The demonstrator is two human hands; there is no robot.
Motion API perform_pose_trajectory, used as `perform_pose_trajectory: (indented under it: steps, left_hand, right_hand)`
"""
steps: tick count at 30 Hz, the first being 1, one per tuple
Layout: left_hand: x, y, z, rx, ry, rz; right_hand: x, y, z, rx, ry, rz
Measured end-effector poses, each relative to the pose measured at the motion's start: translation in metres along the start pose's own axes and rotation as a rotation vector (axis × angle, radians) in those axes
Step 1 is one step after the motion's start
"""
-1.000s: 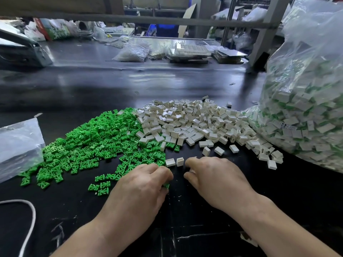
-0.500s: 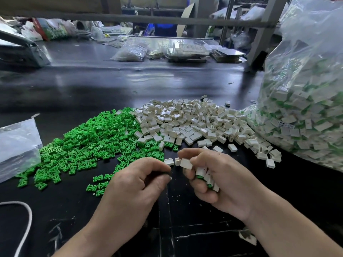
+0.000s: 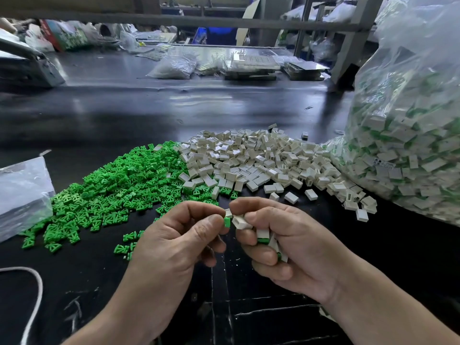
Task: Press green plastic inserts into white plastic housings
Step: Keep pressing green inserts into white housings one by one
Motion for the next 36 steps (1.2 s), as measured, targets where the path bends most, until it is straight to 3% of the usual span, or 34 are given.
perform_pose_trajectory:
  steps: [6,15,26,33,36]
  left_hand:
    - [-0.002,0.004,0.001,0.017,0.025,0.044]
    - [-0.005,0.007,0.001,0.098,0.040,0.075]
    - [-0.004,0.007,0.002,0.043,0.025,0.032]
    - [-0.004,0.007,0.001,0.095,0.034,0.081]
    - [-0.004,0.007,0.004,-0.034,-0.004,0.041]
  right_hand:
    - [-0.002,-0.001,0.003,-0.056,-0.036,-0.027]
    - [-0.003,0.002,0.003,-0.377,0.120,-0.066]
    - [-0.008,-0.009,0.005,-0.725,0.266,-0.303]
    - [-0.010,-0.010,0.010,-0.724,0.220,-0.272]
    - [-0.010,-0.008,0.011,-0.601,0.205,-0.253]
Point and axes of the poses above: each hand's wrist, its own x-axis towards the middle knuckle, its own z-axis out of the palm, y = z × x, the point moved 5 cm from there along x, towards the middle knuckle, and after that the axes turned 9 degrees about -x, right-handed, at the moved point
